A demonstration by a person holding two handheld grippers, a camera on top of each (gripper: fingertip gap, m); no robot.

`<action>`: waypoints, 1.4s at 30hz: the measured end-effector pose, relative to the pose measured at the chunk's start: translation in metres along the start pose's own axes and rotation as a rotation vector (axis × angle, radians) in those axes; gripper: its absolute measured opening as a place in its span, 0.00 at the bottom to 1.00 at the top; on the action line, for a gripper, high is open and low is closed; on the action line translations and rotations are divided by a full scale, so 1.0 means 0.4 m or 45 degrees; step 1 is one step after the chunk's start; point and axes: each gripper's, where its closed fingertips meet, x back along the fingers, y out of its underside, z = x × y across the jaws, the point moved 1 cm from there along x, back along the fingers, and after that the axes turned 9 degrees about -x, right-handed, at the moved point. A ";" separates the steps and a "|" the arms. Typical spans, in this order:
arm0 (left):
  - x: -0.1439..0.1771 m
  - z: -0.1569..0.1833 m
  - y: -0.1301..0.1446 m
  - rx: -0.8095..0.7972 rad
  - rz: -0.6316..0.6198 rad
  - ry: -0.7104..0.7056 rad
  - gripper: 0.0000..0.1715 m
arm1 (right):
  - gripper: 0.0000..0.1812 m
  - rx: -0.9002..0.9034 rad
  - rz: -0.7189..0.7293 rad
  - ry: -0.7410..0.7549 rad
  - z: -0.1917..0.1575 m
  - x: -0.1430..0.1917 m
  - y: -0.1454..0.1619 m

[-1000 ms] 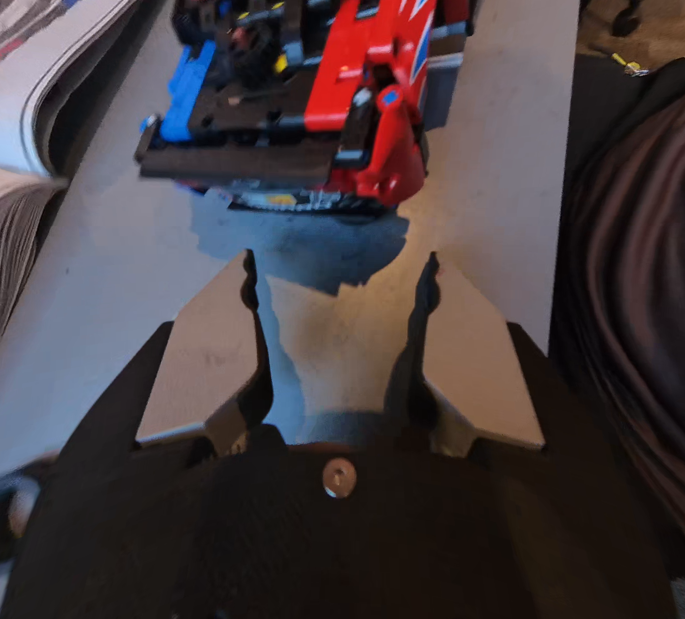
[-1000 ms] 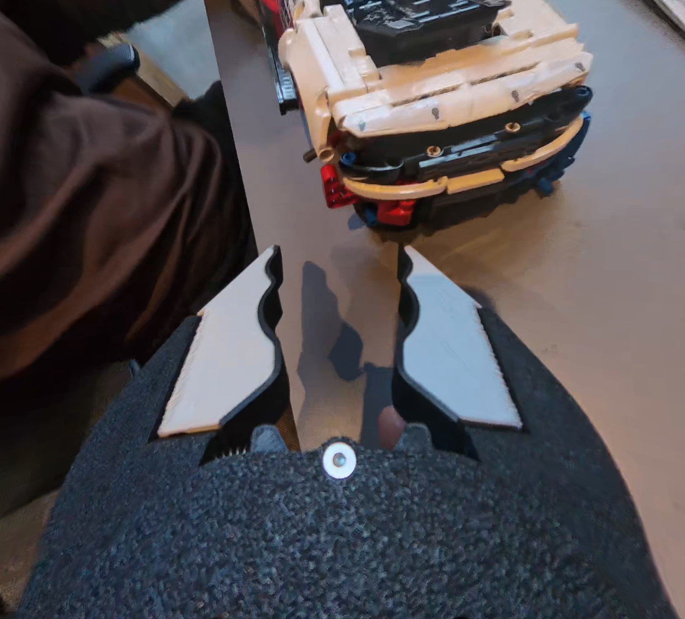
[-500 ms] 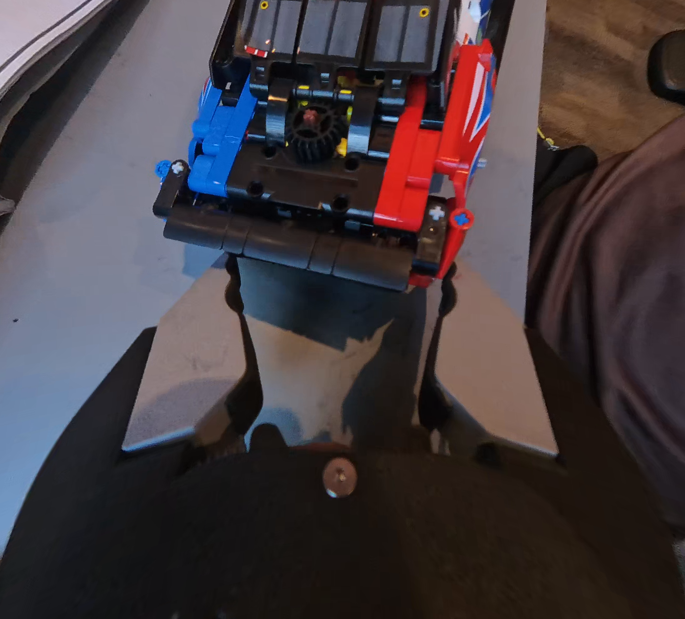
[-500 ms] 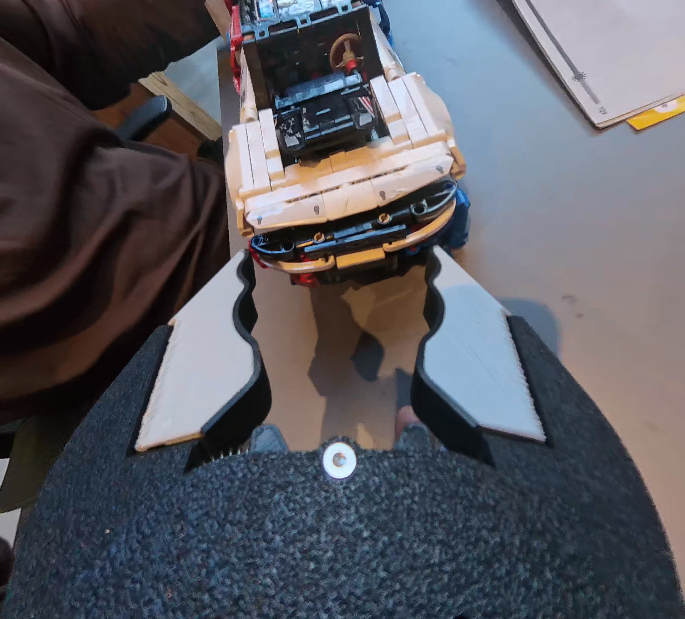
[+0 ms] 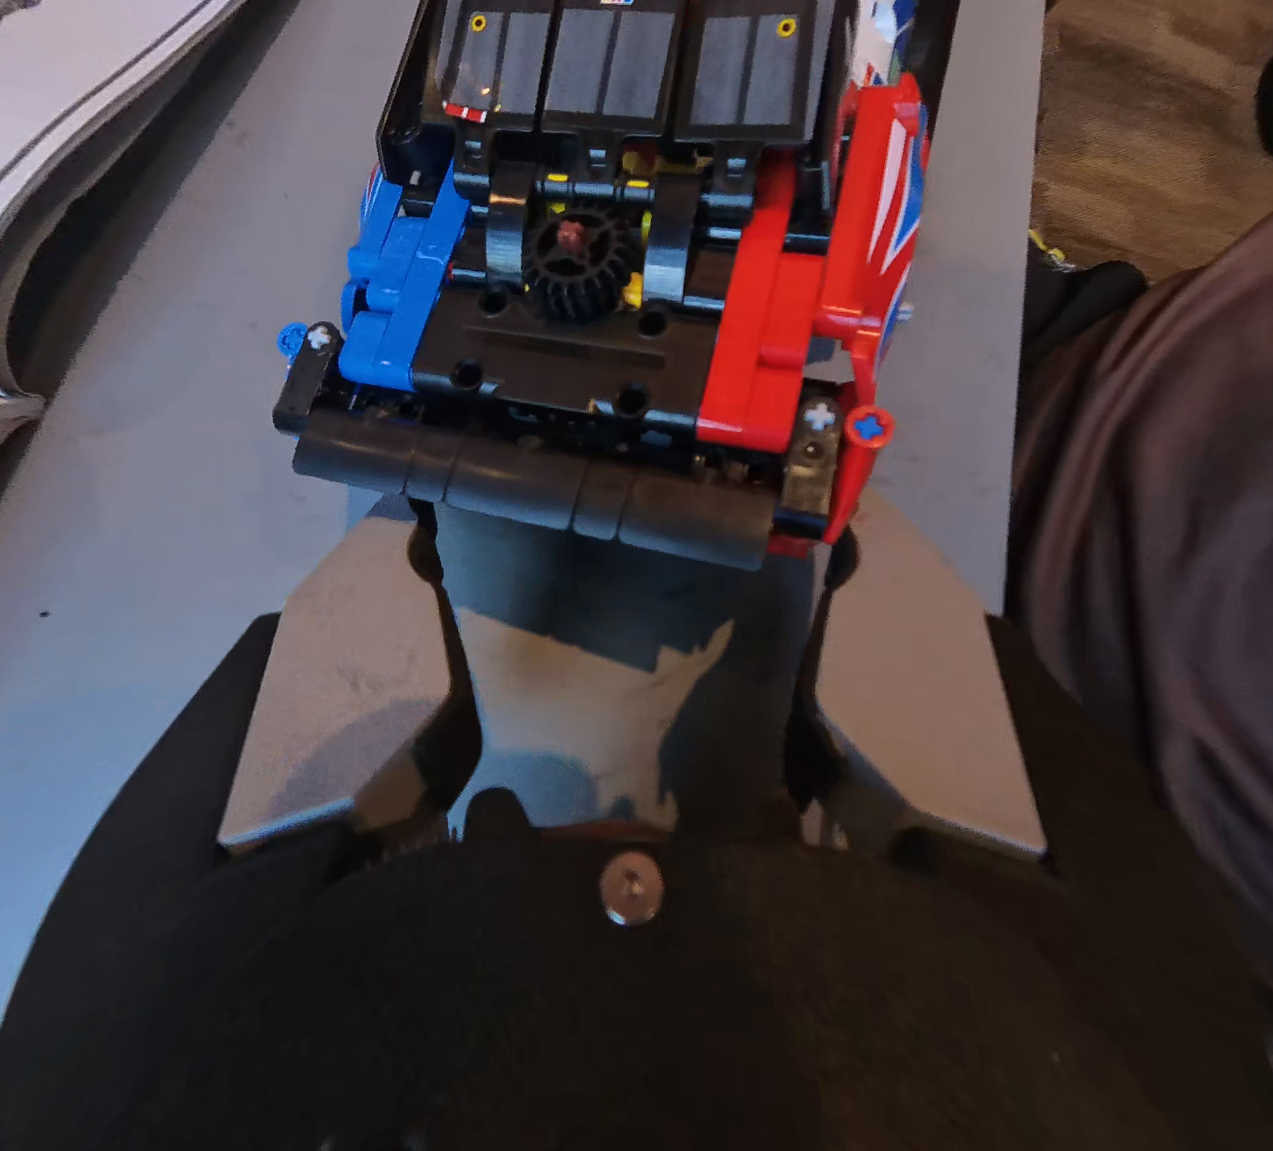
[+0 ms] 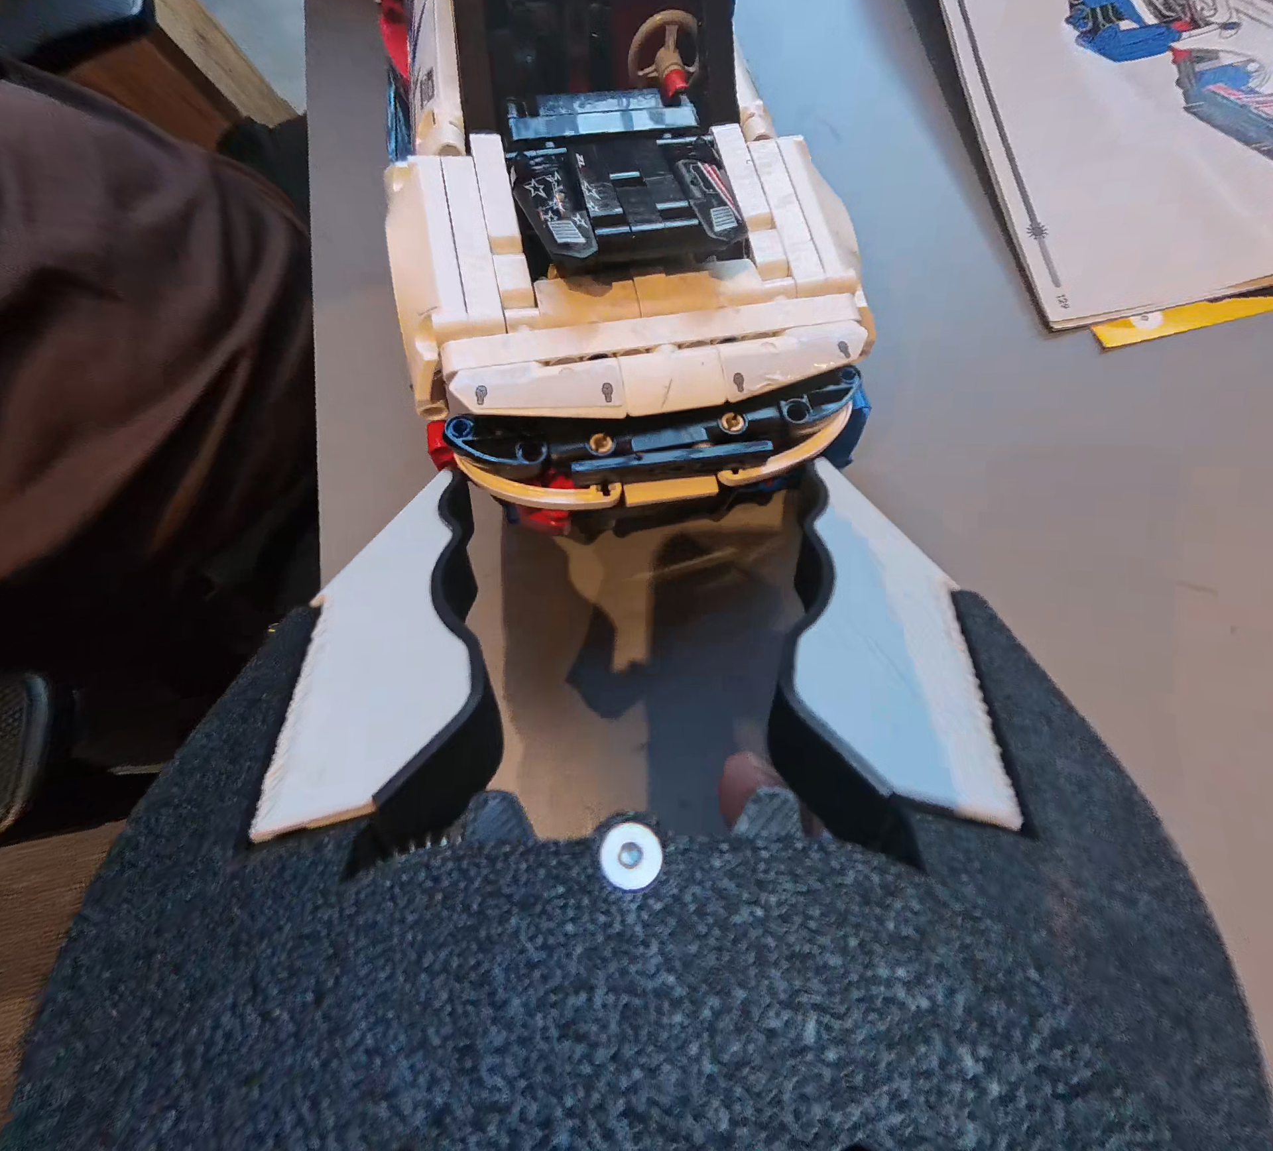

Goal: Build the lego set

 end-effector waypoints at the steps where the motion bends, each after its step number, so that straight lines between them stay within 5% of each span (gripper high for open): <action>1: 0.000 0.000 -0.003 -0.014 0.008 -0.022 0.65 | 0.52 0.012 0.001 0.015 -0.002 0.000 0.001; 16: 0.030 0.030 -0.022 -0.161 0.056 -0.154 0.65 | 0.52 0.131 0.028 0.165 -0.073 0.018 -0.004; 42: 0.011 0.029 -0.013 -0.176 0.125 -0.190 0.57 | 0.45 0.085 0.150 0.191 -0.052 0.059 0.063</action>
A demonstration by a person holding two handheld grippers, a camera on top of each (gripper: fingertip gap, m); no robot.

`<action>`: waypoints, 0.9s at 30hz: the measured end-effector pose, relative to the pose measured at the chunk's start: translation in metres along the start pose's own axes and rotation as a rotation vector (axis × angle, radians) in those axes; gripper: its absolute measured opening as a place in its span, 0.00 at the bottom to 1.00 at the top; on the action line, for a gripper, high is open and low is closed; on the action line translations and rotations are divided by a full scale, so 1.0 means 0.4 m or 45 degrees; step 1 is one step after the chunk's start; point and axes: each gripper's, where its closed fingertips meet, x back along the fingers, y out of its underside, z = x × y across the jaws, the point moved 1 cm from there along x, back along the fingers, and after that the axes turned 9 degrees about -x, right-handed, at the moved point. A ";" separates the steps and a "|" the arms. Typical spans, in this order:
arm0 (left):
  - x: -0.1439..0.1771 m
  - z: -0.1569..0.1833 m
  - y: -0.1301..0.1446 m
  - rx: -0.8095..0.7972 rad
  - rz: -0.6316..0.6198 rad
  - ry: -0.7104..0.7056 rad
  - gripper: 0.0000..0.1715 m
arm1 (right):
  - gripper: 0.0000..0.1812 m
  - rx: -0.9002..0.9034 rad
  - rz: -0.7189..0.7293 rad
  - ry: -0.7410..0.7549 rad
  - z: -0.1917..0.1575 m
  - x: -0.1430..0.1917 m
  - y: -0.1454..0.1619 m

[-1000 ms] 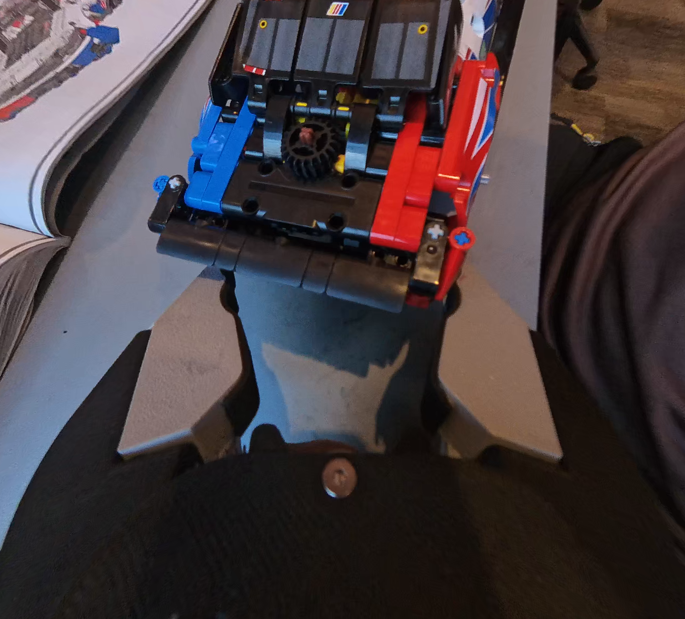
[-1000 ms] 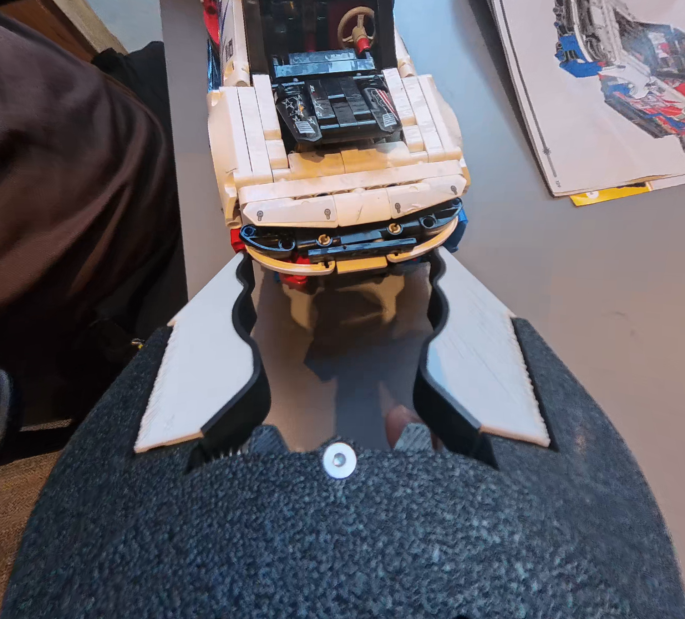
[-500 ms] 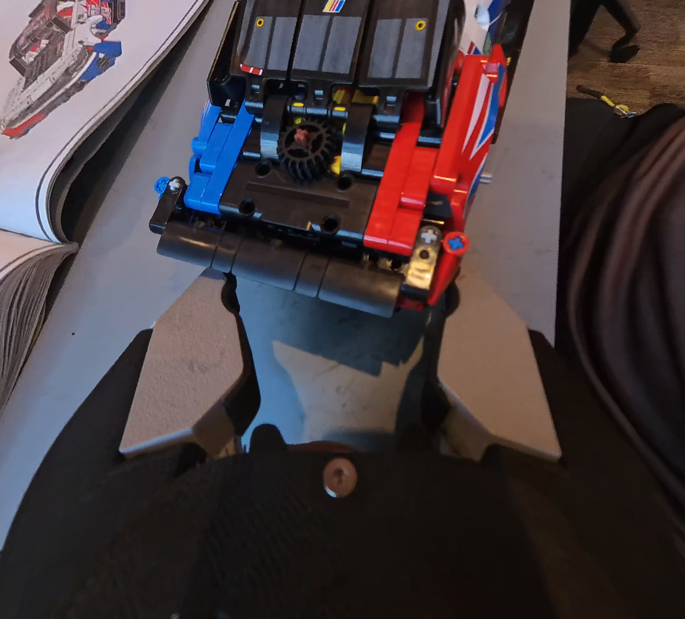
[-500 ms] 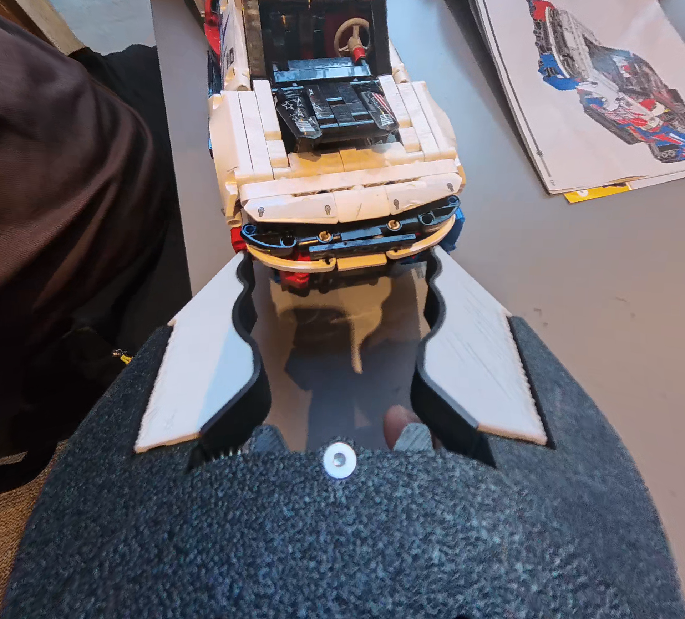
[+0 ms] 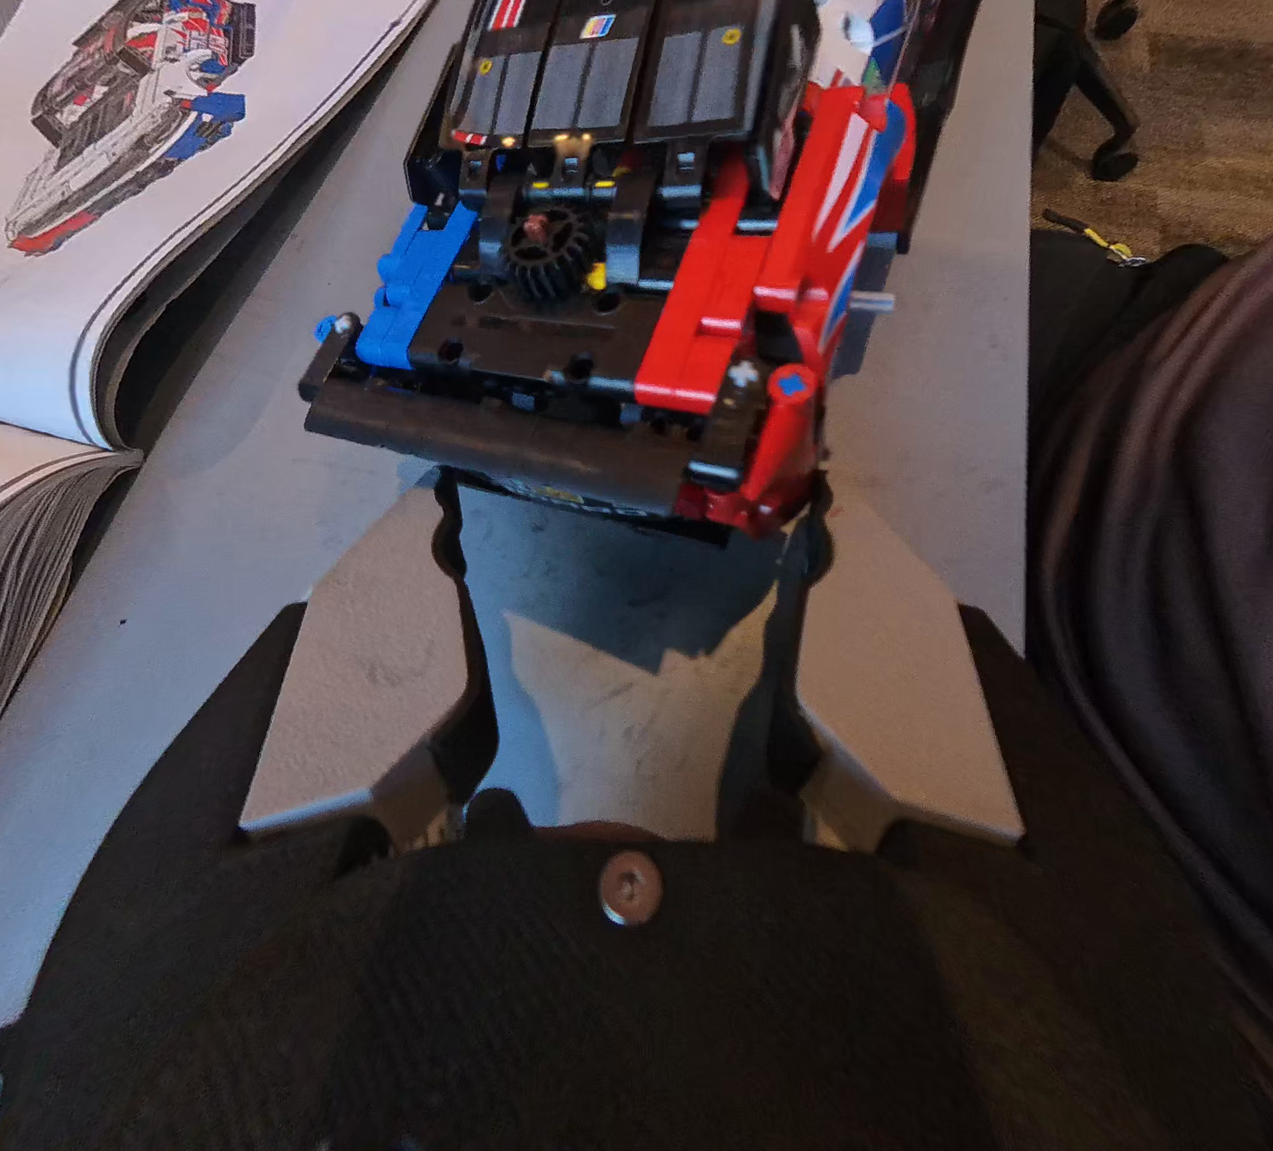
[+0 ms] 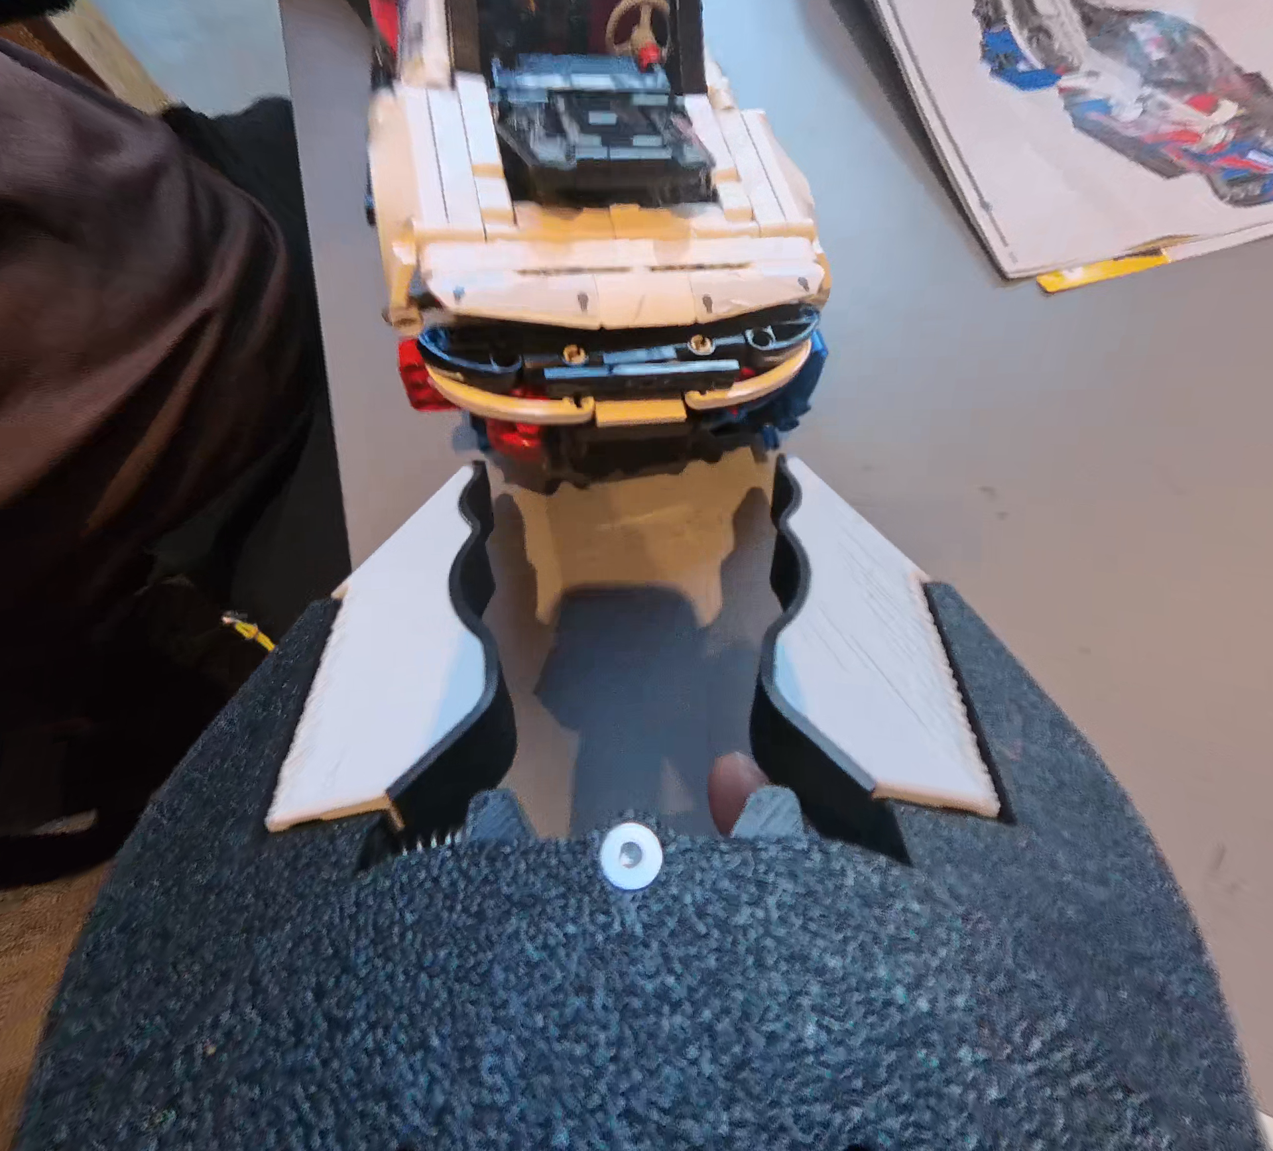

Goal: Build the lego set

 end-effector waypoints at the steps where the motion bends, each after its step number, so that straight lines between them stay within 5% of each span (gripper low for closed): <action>1: 0.000 0.001 -0.002 0.000 0.004 0.008 0.56 | 0.45 0.014 -0.042 0.001 0.007 -0.009 0.010; 6: -0.006 0.001 0.003 -0.032 -0.052 -0.012 0.57 | 0.48 0.062 -0.142 -0.033 0.004 -0.046 -0.001; 11: 0.043 -0.033 -0.002 0.123 0.072 0.023 0.58 | 0.46 0.001 -0.206 -0.101 0.008 -0.015 0.017; 17: 0.023 -0.072 -0.005 0.244 0.008 0.303 0.74 | 0.47 -0.287 -0.143 -0.279 0.010 -0.016 -0.033; 21: 0.008 -0.034 -0.009 0.250 -0.023 0.455 0.65 | 0.49 -0.306 -0.163 -0.277 0.008 -0.035 -0.028; 27: -0.009 -0.020 -0.014 0.118 -0.069 0.257 0.64 | 0.50 -0.126 -0.197 -0.144 -0.003 -0.039 -0.032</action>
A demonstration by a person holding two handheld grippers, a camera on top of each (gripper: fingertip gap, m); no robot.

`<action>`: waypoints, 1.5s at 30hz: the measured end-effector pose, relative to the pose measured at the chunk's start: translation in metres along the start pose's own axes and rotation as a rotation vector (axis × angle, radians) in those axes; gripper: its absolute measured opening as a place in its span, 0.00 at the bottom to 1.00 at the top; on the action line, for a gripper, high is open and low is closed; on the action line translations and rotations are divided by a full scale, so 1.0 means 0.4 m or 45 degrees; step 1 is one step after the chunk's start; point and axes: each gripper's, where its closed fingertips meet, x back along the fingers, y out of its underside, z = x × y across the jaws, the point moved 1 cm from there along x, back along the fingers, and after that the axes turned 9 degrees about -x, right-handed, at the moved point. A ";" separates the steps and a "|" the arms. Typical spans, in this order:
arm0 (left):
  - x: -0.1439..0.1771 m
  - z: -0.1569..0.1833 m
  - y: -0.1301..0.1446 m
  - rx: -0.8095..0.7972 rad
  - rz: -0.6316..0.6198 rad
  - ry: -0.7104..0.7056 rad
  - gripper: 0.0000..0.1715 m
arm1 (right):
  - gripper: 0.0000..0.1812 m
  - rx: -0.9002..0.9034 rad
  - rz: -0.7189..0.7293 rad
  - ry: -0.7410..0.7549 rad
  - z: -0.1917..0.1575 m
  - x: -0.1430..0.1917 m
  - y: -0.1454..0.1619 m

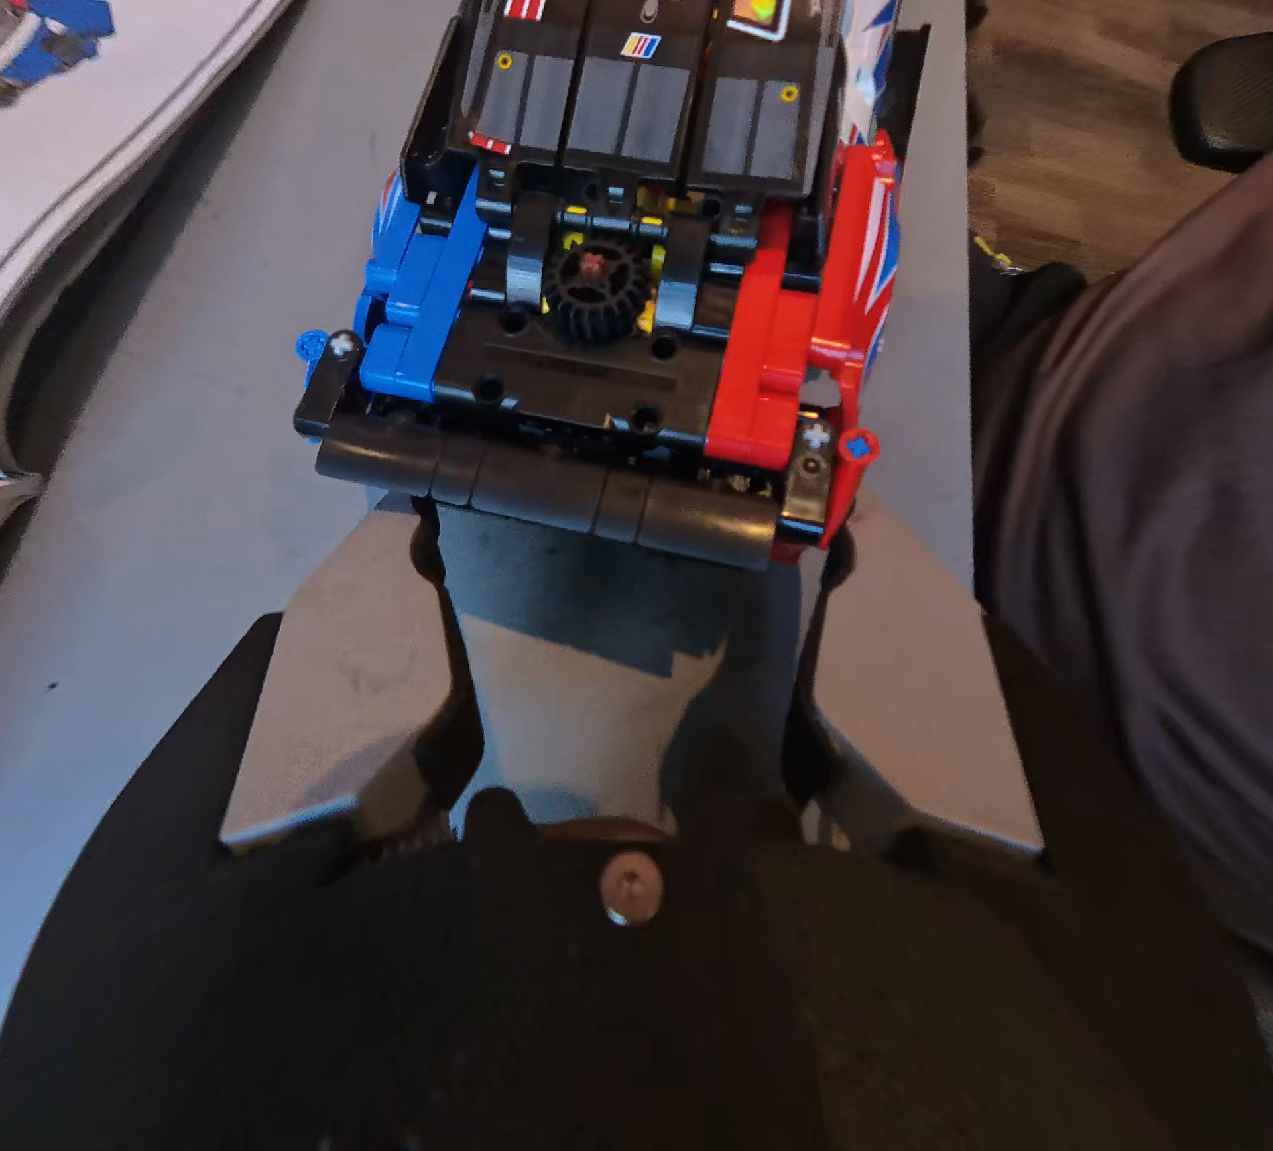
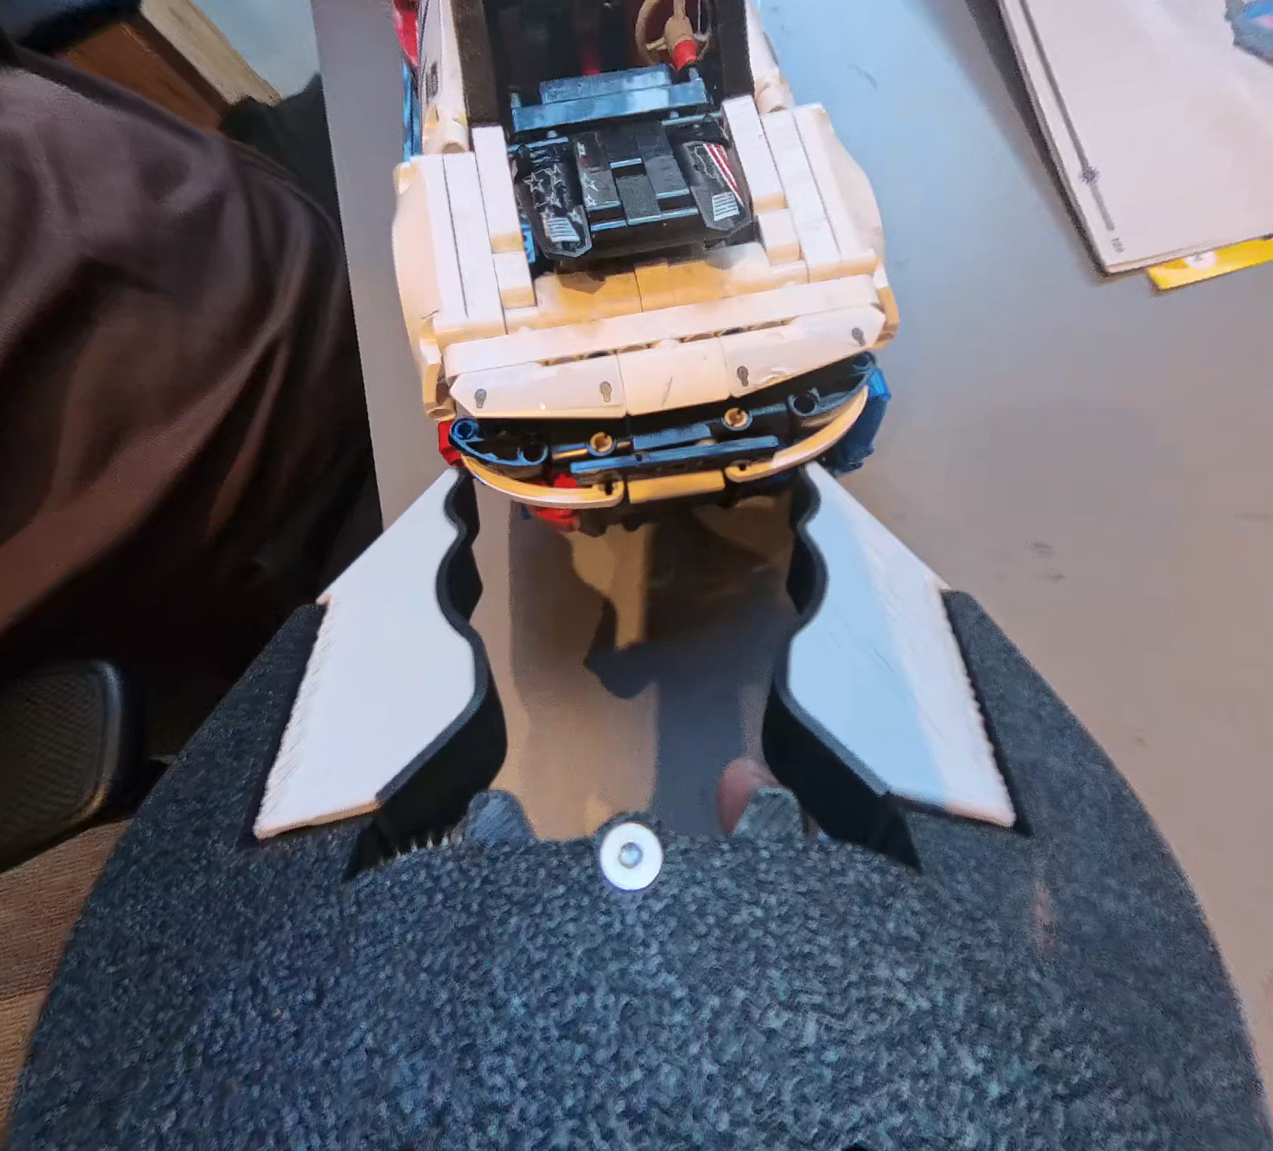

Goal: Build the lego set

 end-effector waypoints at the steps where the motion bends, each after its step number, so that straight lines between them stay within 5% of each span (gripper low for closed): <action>1: 0.004 0.004 -0.005 -0.022 0.014 -0.041 0.64 | 0.50 0.037 -0.006 0.032 -0.004 -0.001 0.002; 9: 0.012 0.052 -0.028 -0.206 0.045 -0.282 0.65 | 0.51 0.223 0.023 0.206 -0.032 0.017 0.015; 31: 0.009 0.022 -0.011 -0.077 0.157 -0.176 0.56 | 0.48 0.044 0.090 0.044 0.004 0.009 0.026; 33: 0.018 0.023 -0.007 -0.054 0.168 -0.135 0.53 | 0.47 -0.002 0.097 0.002 0.001 0.013 0.027; 41: 0.016 -0.037 0.015 0.147 0.096 0.141 0.77 | 0.56 -0.196 0.031 -0.220 -0.003 0.002 0.016; 45: 0.004 0.010 -0.002 0.081 0.075 0.289 0.63 | 0.56 -0.111 0.040 -0.176 0.004 0.003 0.008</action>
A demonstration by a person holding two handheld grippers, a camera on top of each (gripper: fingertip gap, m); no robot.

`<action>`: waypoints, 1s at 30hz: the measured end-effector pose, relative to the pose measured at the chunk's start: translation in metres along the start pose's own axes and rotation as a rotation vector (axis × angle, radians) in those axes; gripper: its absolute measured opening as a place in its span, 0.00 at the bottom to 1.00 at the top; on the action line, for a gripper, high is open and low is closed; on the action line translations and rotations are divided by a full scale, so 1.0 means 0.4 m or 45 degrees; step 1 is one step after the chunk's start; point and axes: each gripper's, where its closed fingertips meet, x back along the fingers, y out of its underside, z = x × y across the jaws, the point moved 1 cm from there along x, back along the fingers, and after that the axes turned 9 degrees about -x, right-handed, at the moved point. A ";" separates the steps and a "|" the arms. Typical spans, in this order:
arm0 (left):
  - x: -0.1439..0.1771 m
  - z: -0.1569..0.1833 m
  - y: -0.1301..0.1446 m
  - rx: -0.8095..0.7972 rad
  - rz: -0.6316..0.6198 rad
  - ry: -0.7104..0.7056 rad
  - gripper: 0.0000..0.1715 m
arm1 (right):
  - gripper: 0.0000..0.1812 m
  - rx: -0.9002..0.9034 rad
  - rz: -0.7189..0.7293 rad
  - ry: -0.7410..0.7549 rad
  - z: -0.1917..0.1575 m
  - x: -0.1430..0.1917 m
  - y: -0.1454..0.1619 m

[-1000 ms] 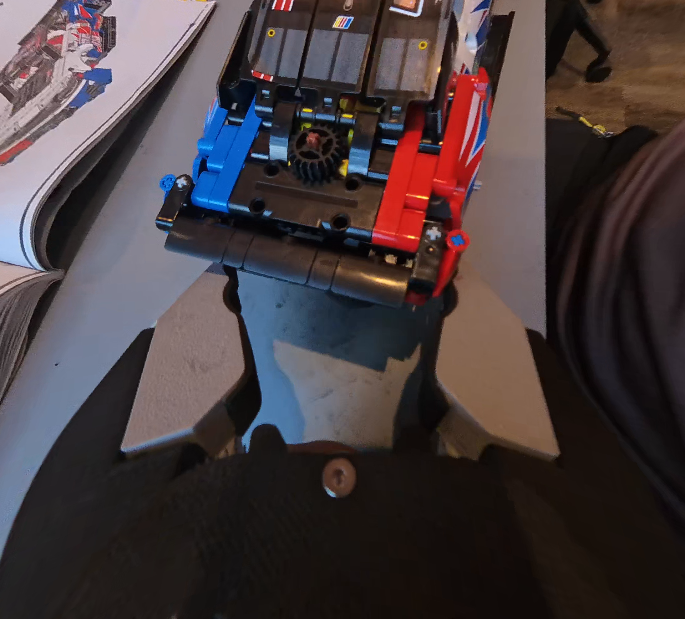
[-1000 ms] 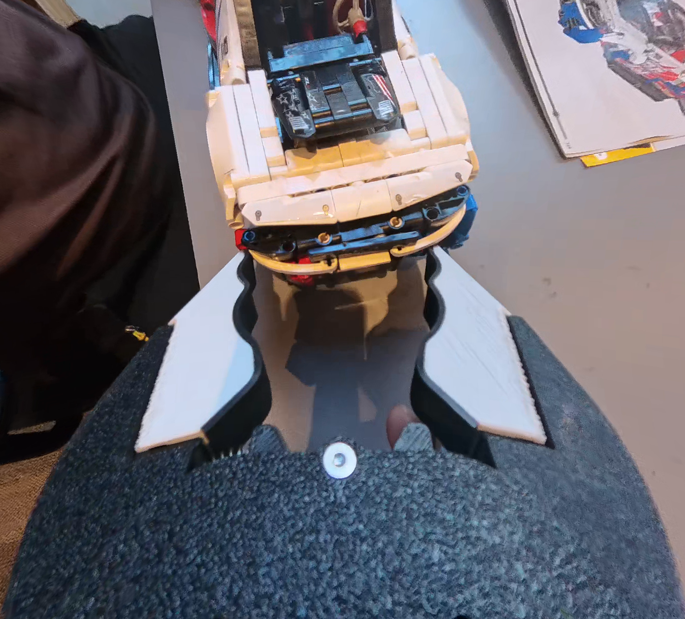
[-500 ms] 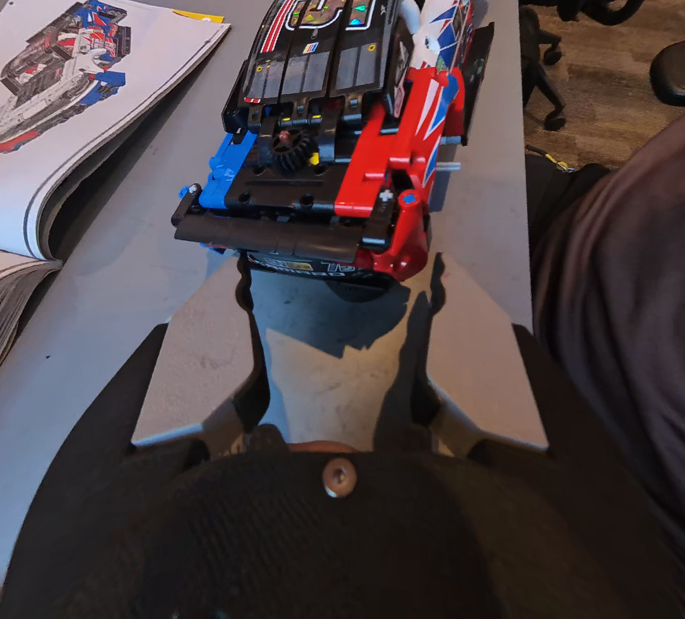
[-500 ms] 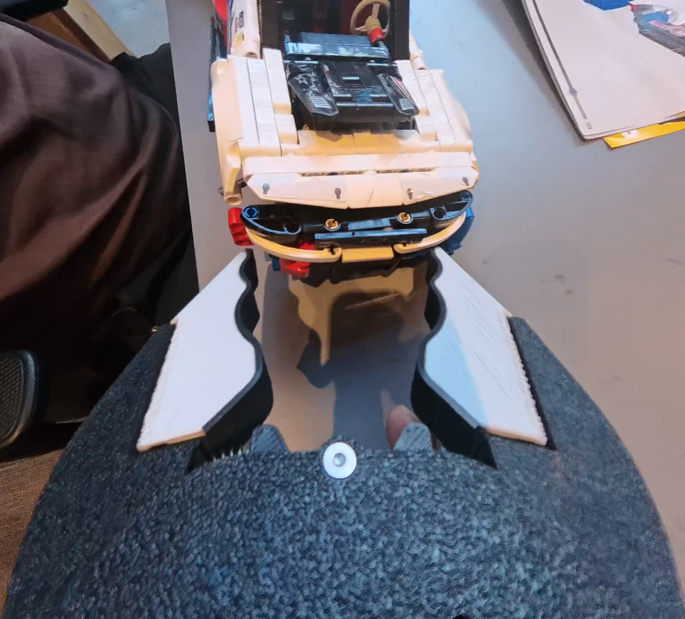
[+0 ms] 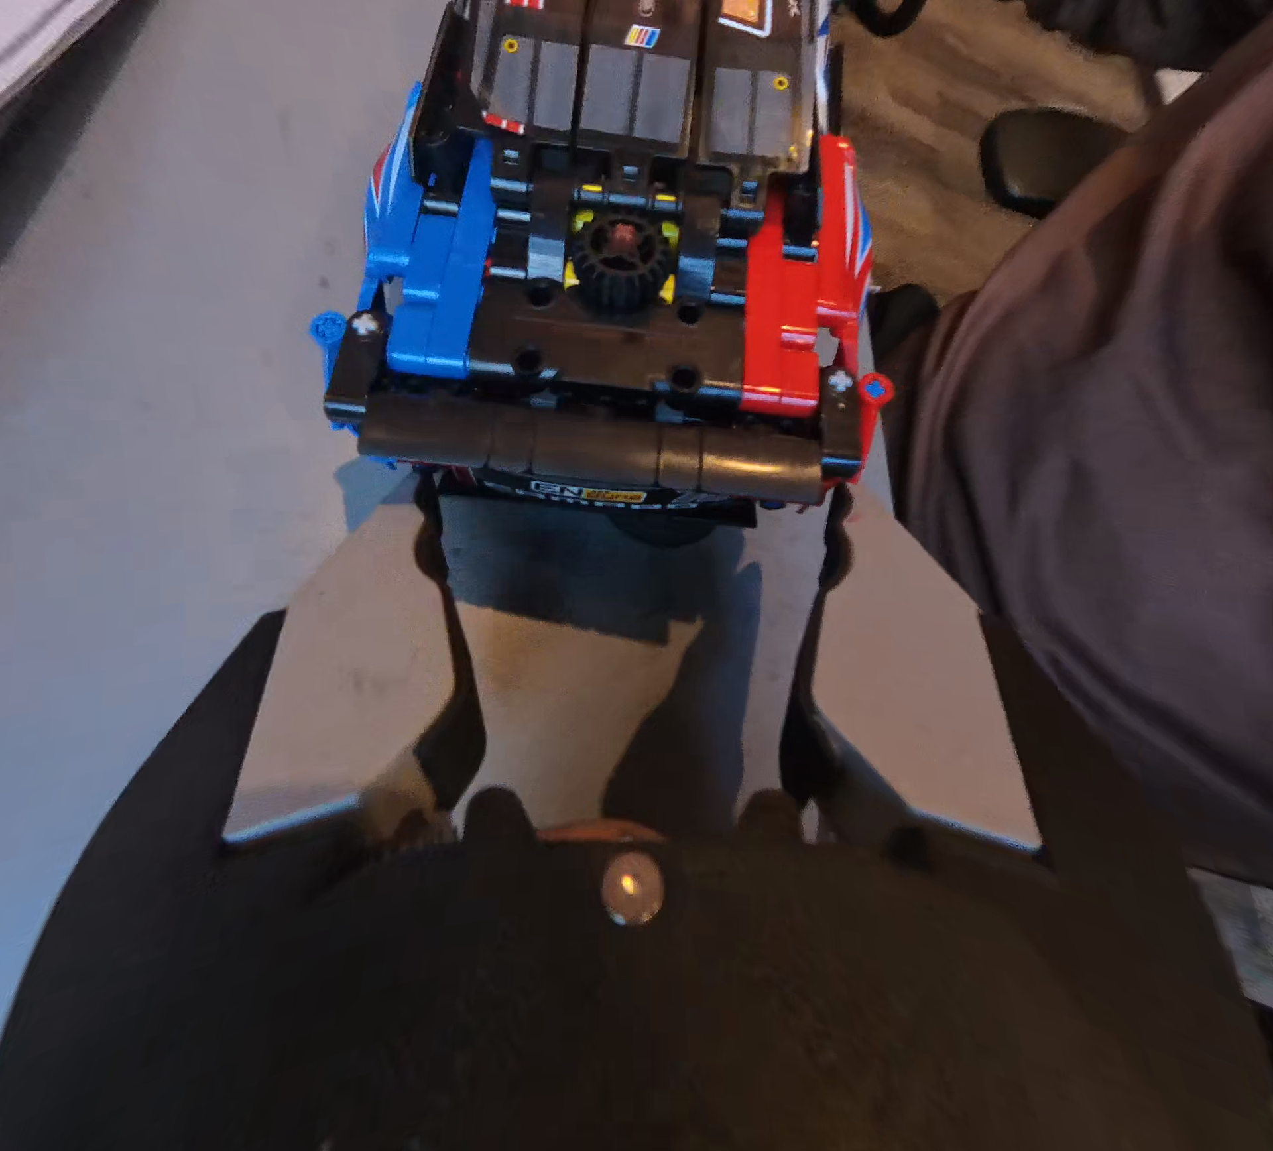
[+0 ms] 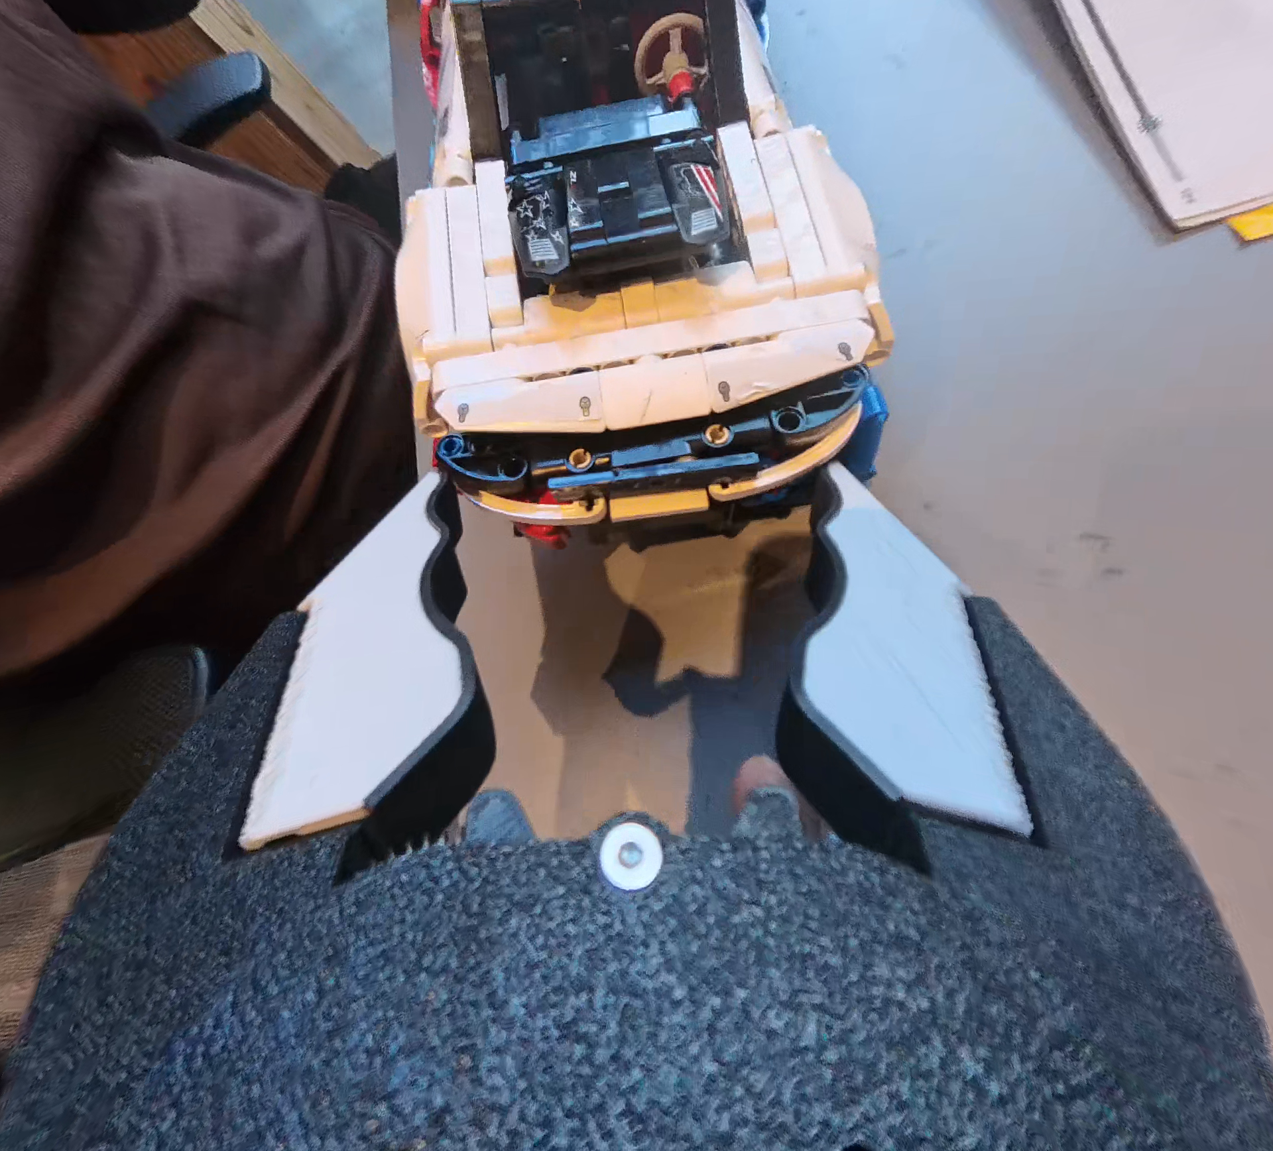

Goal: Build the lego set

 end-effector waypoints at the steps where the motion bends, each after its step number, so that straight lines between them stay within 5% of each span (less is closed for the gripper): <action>1: 0.001 0.004 0.000 -0.048 -0.015 -0.041 0.63 | 0.56 0.038 -0.004 0.029 -0.003 0.000 0.001; 10: 0.053 0.045 -0.091 -0.281 0.093 -0.280 0.63 | 0.56 0.260 0.033 0.232 -0.044 0.032 -0.010; 17: -0.023 0.025 -0.019 -0.353 -0.060 -0.356 0.55 | 0.56 0.265 -0.021 0.310 -0.028 0.028 0.037; 30: 0.020 0.013 -0.041 -0.239 0.063 -0.314 0.60 | 0.56 0.263 0.047 0.341 -0.017 0.028 0.042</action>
